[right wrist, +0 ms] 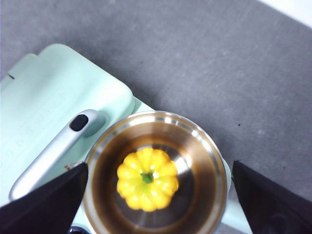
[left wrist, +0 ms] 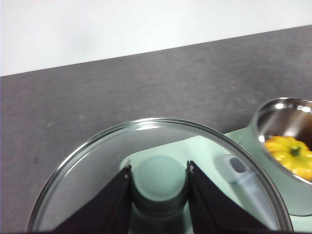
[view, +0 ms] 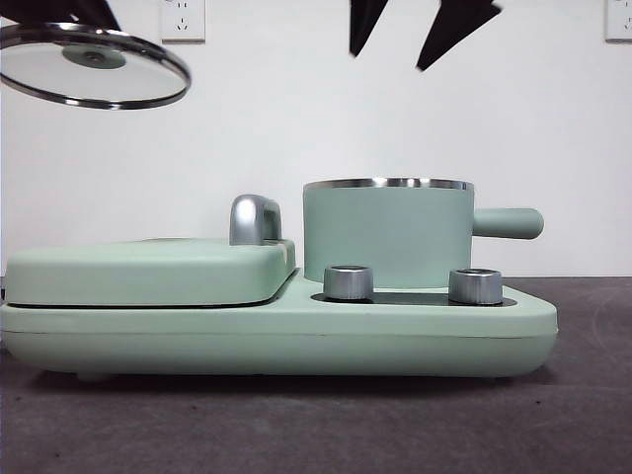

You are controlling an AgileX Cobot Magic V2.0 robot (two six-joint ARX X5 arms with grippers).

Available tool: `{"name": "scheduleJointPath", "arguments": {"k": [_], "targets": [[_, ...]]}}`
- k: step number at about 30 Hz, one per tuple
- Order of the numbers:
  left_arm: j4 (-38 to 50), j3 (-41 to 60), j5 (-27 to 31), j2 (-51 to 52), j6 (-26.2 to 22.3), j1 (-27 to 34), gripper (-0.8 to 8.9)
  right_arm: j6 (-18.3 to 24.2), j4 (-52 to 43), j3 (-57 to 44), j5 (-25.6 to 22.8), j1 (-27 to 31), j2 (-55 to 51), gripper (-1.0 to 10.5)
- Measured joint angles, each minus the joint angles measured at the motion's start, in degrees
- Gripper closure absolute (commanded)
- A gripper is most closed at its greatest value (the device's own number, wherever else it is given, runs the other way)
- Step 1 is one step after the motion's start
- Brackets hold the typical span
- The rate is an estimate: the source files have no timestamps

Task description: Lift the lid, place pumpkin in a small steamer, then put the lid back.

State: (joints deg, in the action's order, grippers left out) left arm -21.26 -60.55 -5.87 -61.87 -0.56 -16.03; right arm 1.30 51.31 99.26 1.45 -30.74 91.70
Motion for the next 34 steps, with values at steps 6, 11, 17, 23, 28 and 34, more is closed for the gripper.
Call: {"name": "scheduleJointPath", "arguments": {"k": [6,11,17,23,28,34], "targets": [[0.76,0.0,-0.04,0.0,-0.59,-2.29,8.03,-0.07,-8.96,-15.72,-0.07,0.0,-13.09,5.2],[1.11,0.0,-0.04,-0.02,-0.96,-4.5,8.03,-0.35,-12.57,-28.24,-0.28,-0.02,-24.87,5.4],[2.34,0.0,-0.04,-1.36,-1.36,-7.85,8.03,-1.55,-12.17,-37.73,-2.93,-0.02,-36.96,5.4],[5.88,0.0,-0.04,-4.48,-1.36,-11.69,8.03,-1.81,-10.27,-43.93,-4.52,-0.02,-46.93,5.4],[13.2,0.0,-0.04,-8.39,-1.36,-15.06,8.03,-2.69,-6.69,-47.58,-5.97,-0.02,-52.26,5.4],[21.35,0.02,-0.04,-14.67,-1.36,-18.95,8.03,-4.24,-3.5,-49.37,-6.21,-0.02,-54.62,5.4]]}}
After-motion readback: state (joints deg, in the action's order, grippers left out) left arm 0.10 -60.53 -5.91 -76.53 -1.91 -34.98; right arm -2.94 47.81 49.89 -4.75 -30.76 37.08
